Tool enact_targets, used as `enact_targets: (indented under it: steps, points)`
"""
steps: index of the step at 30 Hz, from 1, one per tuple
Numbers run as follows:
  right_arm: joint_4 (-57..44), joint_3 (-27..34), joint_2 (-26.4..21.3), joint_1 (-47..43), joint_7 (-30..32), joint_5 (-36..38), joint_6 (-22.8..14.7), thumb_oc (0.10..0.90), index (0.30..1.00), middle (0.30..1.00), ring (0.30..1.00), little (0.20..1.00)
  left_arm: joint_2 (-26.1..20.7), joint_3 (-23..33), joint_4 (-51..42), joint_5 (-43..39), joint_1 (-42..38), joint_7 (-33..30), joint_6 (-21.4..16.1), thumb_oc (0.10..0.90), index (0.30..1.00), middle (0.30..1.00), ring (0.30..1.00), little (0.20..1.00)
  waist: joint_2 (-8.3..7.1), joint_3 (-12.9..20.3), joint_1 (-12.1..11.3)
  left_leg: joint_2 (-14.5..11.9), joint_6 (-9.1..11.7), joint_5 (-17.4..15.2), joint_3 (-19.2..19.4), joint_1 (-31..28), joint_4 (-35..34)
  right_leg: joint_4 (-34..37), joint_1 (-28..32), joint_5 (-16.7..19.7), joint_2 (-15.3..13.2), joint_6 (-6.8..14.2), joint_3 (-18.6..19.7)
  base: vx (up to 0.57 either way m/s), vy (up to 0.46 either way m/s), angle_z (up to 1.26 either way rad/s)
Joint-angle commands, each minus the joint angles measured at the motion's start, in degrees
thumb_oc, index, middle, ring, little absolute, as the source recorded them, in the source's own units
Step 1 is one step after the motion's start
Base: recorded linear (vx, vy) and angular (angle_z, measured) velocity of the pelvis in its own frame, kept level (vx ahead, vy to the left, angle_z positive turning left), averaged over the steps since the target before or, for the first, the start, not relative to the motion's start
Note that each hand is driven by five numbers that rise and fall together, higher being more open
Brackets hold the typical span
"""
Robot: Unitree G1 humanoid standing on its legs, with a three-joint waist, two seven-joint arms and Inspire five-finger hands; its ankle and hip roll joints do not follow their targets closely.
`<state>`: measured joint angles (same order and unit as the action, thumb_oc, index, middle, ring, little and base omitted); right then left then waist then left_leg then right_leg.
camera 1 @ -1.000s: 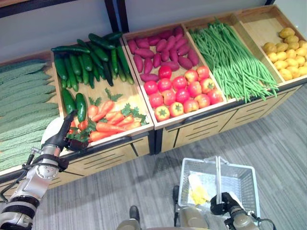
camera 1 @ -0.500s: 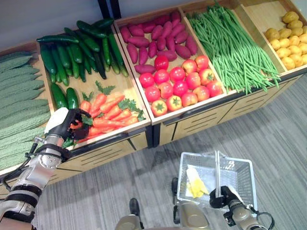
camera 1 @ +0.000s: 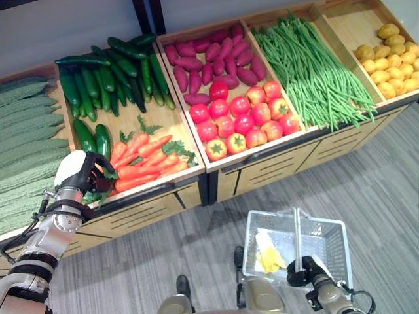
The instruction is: Get the vegetables into the basket
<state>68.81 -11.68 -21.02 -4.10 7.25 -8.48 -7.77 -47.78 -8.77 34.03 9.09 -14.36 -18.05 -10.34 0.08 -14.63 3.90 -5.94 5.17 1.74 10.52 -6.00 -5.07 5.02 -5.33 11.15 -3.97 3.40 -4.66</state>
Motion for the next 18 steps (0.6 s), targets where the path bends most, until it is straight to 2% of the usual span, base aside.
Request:
enact_targets:
  steps: [1,10,18]
  points:
    - [0.4,-3.6,-2.0,1.8,1.4,-1.9,-0.1,0.4,0.3,0.3,0.3,0.3,-4.3,7.4,-2.8,-0.5,-6.4,-7.3,-2.6,0.4,0.3,0.3,0.3,0.3,-2.44,3.2,0.8,-1.4,1.4,-2.4,-4.2,0.9,0.1,0.0,3.0,-3.2,-5.8,7.0,1.4,0.0,0.0,0.0]
    - [2.2,-3.5,-1.9,2.0,1.5,-2.4,0.4,0.4,0.3,0.3,0.3,0.3,-4.9,10.3,-9.2,-1.3,-6.2,-8.7,-3.7,0.4,0.3,0.3,0.3,0.3,-2.38,3.9,0.5,-1.3,1.3,-2.6,-4.5,0.5,0.1,0.0,3.7,-3.4,-6.0,6.9,1.1,0.0,0.0,0.0]
    - [2.1,-3.5,-1.5,2.4,1.4,-2.9,0.5,0.4,0.3,0.3,0.3,0.3,-2.3,12.3,-13.1,-4.6,-5.6,-9.7,-5.0,0.4,0.3,0.3,0.3,0.3,-2.48,4.1,0.5,-1.3,1.3,-2.6,-4.5,0.3,0.1,0.0,4.0,-3.6,-5.9,6.8,1.2,0.0,0.0,0.0]
